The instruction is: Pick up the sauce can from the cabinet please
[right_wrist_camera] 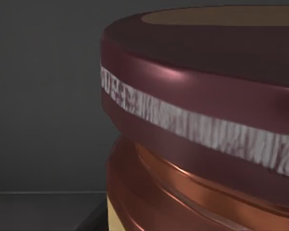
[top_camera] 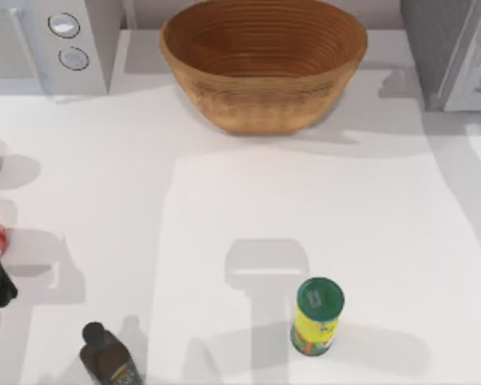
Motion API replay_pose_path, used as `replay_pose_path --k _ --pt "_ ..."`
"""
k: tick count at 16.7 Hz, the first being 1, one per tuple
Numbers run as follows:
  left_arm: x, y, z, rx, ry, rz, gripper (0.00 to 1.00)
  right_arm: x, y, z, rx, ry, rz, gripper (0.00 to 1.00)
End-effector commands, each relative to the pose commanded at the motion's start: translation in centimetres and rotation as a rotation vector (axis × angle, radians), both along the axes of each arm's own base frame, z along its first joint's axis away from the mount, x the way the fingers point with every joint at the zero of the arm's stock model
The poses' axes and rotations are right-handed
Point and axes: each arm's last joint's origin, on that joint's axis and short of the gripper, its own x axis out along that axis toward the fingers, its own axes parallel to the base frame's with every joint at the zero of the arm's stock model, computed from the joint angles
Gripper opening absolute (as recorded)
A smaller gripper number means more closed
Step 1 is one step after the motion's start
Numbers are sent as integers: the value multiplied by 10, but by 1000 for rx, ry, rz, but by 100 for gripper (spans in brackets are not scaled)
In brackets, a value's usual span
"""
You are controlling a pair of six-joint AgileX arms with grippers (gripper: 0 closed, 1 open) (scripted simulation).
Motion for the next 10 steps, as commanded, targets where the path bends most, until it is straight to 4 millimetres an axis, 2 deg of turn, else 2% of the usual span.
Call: replay_pose_path --k 2,7,10 --pt "0 0 0 0 0 0 100 -8 0 0 -1 4 0 0" --pt "0 0 0 0 0 0 100 -11 -2 2 2 -10 -2 0" --pt "0 0 0 0 0 0 100 -34 -8 3 -2 -67 8 0"
